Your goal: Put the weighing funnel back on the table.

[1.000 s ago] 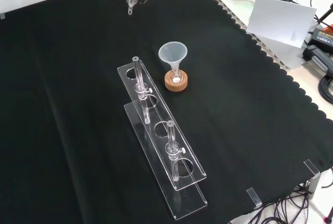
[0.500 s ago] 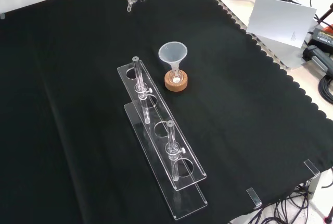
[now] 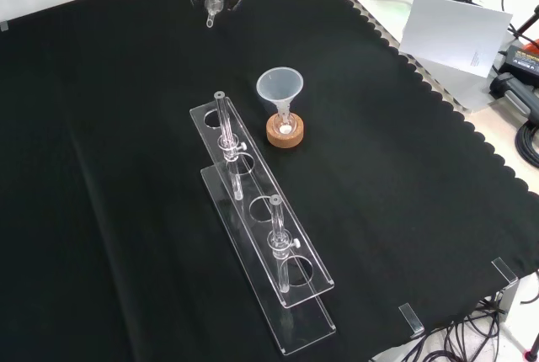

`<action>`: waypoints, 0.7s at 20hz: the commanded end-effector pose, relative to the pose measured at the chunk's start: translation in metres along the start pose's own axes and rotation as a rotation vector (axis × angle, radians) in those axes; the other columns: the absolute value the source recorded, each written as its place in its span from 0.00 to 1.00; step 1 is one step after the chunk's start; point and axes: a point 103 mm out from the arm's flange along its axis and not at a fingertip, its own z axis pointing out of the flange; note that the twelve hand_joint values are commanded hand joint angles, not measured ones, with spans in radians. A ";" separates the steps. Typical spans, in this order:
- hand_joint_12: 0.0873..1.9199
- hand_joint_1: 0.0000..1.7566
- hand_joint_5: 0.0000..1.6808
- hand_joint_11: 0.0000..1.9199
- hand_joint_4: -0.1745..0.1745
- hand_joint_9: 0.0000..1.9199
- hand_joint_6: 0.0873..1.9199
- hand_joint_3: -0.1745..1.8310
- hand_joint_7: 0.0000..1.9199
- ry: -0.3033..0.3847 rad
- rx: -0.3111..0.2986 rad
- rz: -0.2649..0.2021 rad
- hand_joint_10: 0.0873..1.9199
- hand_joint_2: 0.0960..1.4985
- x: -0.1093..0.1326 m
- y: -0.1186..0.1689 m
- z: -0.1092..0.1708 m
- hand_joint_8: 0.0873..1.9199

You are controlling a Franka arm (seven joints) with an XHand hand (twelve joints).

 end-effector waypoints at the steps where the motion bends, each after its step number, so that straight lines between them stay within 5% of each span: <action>1: 0.36 0.66 0.94 0.64 1.00 0.78 0.00 0.37 0.61 -0.027 0.074 -0.006 0.00 0.38 0.007 0.053 0.048 0.20; 14: 0.36 0.66 0.94 0.64 1.00 0.78 0.00 0.37 0.61 -0.041 0.137 -0.022 0.00 0.38 0.020 0.093 0.099 0.21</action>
